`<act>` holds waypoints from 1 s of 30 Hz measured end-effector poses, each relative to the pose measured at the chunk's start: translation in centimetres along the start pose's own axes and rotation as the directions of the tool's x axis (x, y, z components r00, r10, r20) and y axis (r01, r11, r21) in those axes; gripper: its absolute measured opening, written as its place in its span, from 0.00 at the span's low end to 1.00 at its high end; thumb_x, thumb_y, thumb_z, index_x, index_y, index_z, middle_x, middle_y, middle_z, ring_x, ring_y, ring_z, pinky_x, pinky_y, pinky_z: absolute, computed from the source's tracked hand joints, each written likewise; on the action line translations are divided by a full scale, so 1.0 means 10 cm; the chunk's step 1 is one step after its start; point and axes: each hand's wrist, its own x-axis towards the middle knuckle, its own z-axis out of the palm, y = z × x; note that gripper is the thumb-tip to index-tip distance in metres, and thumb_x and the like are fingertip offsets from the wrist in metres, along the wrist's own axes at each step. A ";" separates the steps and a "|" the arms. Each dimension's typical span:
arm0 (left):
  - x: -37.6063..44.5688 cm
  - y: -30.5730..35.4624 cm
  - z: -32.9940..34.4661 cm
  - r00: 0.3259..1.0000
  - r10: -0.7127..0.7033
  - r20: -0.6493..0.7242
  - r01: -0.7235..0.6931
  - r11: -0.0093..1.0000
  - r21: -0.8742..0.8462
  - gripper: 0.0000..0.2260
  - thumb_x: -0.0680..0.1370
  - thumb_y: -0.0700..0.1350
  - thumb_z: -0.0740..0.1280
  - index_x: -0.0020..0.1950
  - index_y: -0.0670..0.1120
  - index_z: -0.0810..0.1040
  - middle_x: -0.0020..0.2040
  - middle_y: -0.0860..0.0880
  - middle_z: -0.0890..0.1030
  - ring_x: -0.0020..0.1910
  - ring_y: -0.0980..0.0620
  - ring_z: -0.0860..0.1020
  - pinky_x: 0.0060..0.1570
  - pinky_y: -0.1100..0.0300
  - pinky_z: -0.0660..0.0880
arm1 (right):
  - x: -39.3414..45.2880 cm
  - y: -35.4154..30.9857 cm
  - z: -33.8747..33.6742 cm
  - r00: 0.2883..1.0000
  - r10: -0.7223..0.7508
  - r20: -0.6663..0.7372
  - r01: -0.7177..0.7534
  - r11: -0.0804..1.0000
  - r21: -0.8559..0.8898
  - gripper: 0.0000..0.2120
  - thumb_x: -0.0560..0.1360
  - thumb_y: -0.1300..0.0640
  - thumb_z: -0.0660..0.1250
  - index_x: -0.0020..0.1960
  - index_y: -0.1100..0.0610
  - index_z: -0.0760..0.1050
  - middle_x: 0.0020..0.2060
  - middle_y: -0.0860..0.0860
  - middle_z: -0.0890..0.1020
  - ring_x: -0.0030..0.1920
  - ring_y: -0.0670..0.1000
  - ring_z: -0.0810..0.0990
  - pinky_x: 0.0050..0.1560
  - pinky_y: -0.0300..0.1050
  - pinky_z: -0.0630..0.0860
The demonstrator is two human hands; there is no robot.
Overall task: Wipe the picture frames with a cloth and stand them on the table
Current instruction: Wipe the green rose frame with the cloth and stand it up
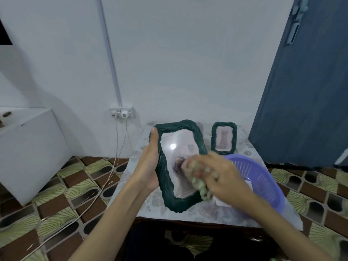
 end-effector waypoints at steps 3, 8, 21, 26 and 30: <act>0.00 0.00 -0.01 0.999 -0.027 0.031 0.028 0.999 -0.027 0.28 0.76 0.67 0.50 0.65 0.51 0.75 0.59 0.45 0.81 0.57 0.44 0.80 0.56 0.47 0.76 | 0.23 -0.06 -0.31 0.940 0.338 -0.045 -0.234 0.735 0.637 0.14 0.70 0.59 0.68 0.55 0.54 0.78 0.39 0.40 0.84 0.41 0.39 0.82 0.41 0.33 0.78; 0.00 0.04 0.00 0.995 -0.061 0.076 0.063 0.998 -0.024 0.31 0.75 0.68 0.48 0.63 0.51 0.77 0.58 0.45 0.82 0.55 0.46 0.81 0.49 0.51 0.79 | 0.43 -0.22 -0.52 0.972 0.213 -0.098 -0.161 0.909 0.384 0.19 0.69 0.64 0.72 0.55 0.47 0.76 0.47 0.49 0.81 0.44 0.41 0.79 0.47 0.31 0.74; 0.04 -0.02 0.02 0.999 -0.035 -0.025 0.034 0.999 -0.027 0.30 0.75 0.69 0.52 0.63 0.50 0.76 0.53 0.45 0.84 0.50 0.47 0.83 0.43 0.54 0.80 | 0.30 -0.22 0.19 0.983 -0.126 -0.132 0.085 0.956 -0.281 0.16 0.62 0.70 0.58 0.47 0.63 0.77 0.38 0.60 0.74 0.33 0.53 0.72 0.29 0.43 0.76; 0.02 -0.16 -0.01 0.998 -0.047 -0.047 0.047 0.999 0.005 0.30 0.76 0.67 0.51 0.58 0.48 0.79 0.52 0.44 0.84 0.50 0.47 0.83 0.49 0.52 0.78 | 0.22 -0.20 0.28 0.985 -0.159 -0.064 0.129 0.932 -0.339 0.18 0.61 0.70 0.55 0.45 0.62 0.77 0.38 0.58 0.73 0.33 0.53 0.72 0.29 0.44 0.75; 0.04 -0.22 -0.08 0.994 -0.093 -0.061 0.090 0.994 -0.058 0.32 0.75 0.68 0.51 0.62 0.46 0.78 0.56 0.42 0.82 0.54 0.44 0.81 0.49 0.52 0.78 | 0.18 -0.21 0.29 0.980 -0.197 -0.034 0.172 0.916 -0.362 0.17 0.64 0.68 0.53 0.47 0.60 0.75 0.40 0.58 0.73 0.35 0.55 0.73 0.31 0.45 0.73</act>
